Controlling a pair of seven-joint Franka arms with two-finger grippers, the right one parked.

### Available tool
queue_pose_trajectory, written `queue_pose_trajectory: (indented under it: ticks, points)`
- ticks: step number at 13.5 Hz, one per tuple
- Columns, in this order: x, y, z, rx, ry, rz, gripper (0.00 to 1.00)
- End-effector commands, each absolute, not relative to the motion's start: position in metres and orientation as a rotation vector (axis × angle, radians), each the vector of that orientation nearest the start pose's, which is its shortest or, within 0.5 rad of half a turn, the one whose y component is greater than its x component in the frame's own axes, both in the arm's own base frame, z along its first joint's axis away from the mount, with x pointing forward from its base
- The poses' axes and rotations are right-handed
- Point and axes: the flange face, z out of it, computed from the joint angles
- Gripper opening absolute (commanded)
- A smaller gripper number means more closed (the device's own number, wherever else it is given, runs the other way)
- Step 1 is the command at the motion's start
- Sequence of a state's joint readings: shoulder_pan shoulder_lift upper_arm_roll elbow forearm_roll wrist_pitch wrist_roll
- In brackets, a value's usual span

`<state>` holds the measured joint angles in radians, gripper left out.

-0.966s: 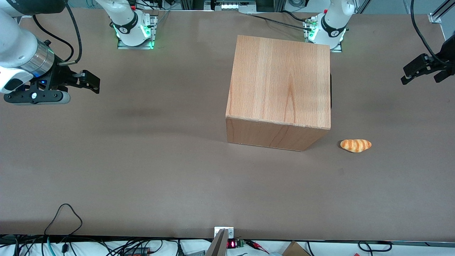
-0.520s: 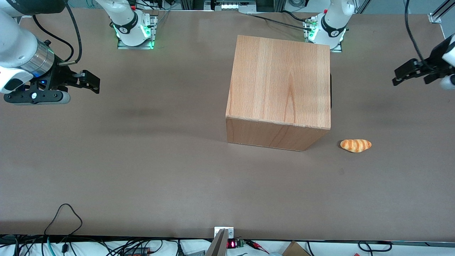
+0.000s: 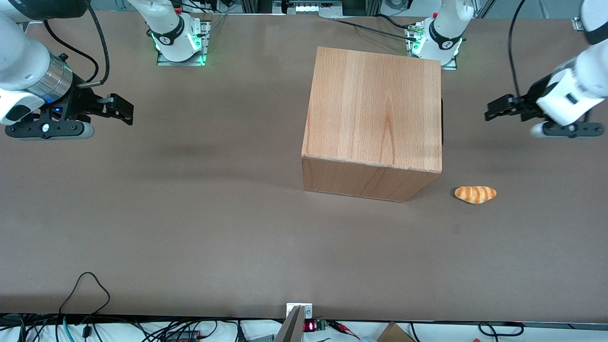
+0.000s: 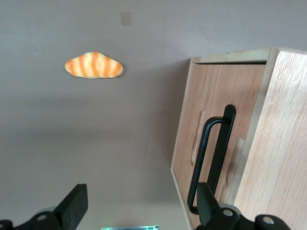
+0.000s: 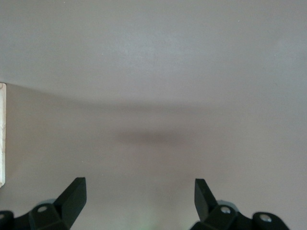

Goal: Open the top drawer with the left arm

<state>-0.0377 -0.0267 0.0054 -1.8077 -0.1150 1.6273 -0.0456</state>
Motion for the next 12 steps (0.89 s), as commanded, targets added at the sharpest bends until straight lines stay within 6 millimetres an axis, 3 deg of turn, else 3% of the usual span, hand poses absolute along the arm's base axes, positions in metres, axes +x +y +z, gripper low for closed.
queue_pose_trajectory:
  ticks: [1,6,12]
  points:
    - [0.531,-0.037,0.507,-3.265,0.045,0.262,1.0]
    - [0.527,-0.051,0.466,-3.306,0.081,0.298,1.0]
    - [0.53,-0.056,0.442,-3.332,0.063,0.349,1.0]
